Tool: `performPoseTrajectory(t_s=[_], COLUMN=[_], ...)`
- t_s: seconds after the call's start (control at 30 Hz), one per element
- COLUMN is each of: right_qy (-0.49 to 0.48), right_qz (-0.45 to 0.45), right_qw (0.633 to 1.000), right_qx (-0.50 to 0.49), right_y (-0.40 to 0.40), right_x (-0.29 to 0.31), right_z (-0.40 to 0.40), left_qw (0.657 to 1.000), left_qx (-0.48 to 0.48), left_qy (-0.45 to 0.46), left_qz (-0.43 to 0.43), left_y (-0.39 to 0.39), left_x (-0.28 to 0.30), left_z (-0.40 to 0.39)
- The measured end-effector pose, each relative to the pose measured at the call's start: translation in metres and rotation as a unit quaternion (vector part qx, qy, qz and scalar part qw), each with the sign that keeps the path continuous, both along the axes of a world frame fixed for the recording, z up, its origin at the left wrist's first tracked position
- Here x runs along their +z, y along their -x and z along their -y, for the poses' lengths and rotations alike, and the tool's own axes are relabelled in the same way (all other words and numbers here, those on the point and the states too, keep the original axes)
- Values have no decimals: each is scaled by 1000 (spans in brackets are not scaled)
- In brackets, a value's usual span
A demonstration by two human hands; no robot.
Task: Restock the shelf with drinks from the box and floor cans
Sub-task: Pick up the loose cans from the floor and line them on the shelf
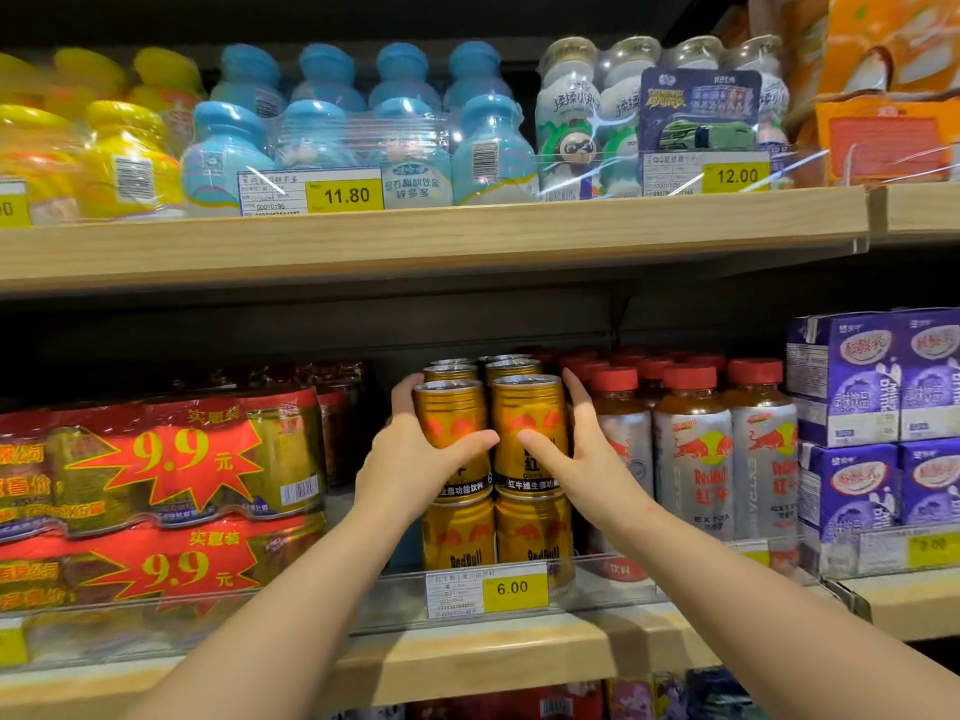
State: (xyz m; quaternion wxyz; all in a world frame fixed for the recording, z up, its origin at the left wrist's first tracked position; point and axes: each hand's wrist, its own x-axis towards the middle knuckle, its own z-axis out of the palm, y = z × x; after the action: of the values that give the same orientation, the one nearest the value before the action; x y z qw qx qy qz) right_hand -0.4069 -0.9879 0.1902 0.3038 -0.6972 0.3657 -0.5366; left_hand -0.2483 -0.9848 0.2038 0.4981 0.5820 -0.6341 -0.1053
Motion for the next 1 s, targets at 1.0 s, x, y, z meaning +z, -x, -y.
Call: performPoseTrajectory(t_s=[1.0], right_qy=[-75], right_qz=[-70], right_qw=[993], right_qx=[-55], right_y=[52], right_x=[-88], right_z=[-117], left_qw=[999], left_qx=[36], left_qy=[32], left_qz=[19], left_y=[22], left_x=[-102], left_z=[-124])
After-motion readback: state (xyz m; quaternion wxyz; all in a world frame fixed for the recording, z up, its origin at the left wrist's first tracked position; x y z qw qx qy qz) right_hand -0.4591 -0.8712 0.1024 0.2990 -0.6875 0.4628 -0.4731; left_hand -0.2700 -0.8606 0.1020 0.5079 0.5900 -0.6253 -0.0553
